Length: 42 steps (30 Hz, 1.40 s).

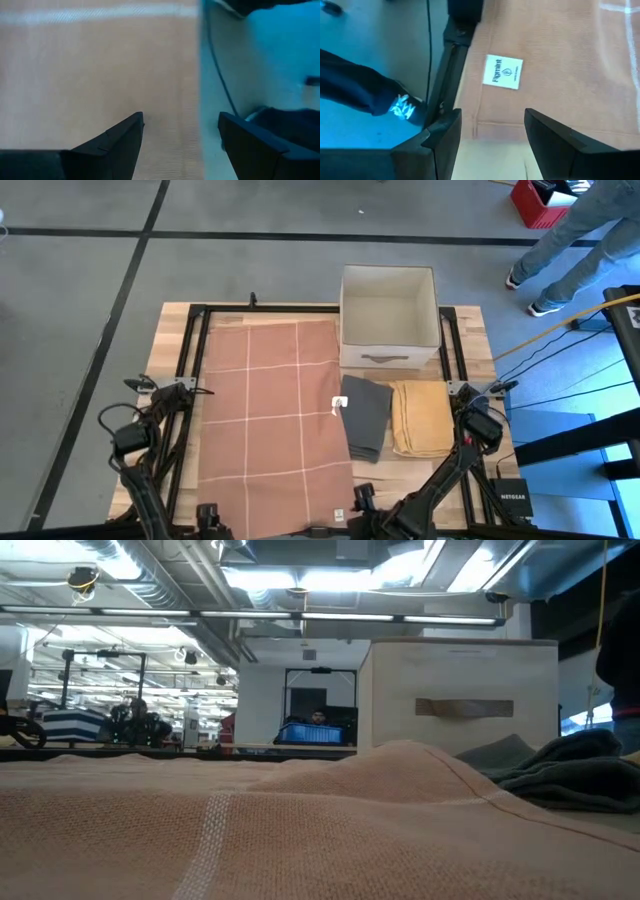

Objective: Fold towel
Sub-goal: Fold the brown towel

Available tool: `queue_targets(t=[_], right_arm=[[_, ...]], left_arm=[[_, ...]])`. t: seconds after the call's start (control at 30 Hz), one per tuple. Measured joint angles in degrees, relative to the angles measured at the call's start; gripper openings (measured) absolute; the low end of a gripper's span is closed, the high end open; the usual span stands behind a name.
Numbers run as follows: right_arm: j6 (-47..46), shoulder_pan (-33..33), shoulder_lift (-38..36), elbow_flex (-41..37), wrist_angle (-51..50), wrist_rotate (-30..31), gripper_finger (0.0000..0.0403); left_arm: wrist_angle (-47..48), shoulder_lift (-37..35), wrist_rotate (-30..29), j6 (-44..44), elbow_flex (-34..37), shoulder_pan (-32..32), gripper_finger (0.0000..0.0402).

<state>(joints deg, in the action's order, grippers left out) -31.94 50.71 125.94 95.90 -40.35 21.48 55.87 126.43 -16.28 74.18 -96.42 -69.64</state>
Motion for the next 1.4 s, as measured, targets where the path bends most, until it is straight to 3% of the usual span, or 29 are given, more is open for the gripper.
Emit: queue_targets(t=[0.17,0.43,0.7,0.9,1.13,1.4], right_arm=[[0.1,-0.1,0.2,0.0,0.4,2.4,0.0221],[0.2,-0.1,0.2,0.0,2.6,5.2,0.0221],[0.7,-0.1,2.1,0.0,8.4,0.1,0.0221],[1.1,-1.1,4.9,0.0,12.9,1.0,0.0218],[0.8,-1.6,5.1,0.1,9.4,2.6,0.0156],[0.8,-1.9,5.3,0.2,8.6,2.5,0.0095]], left_arm=[[2.5,0.7,2.0,5.7,0.0,-0.2,0.025],[3.7,0.8,1.5,8.0,1.1,-0.6,0.025],[7.1,1.0,1.2,10.9,1.2,-0.5,0.0251],[7.3,1.1,0.2,8.8,1.3,-0.5,0.0251],[8.2,1.2,0.0,7.6,0.4,-0.5,0.0251],[11.7,-0.2,3.0,3.8,-5.7,-0.7,0.025]])
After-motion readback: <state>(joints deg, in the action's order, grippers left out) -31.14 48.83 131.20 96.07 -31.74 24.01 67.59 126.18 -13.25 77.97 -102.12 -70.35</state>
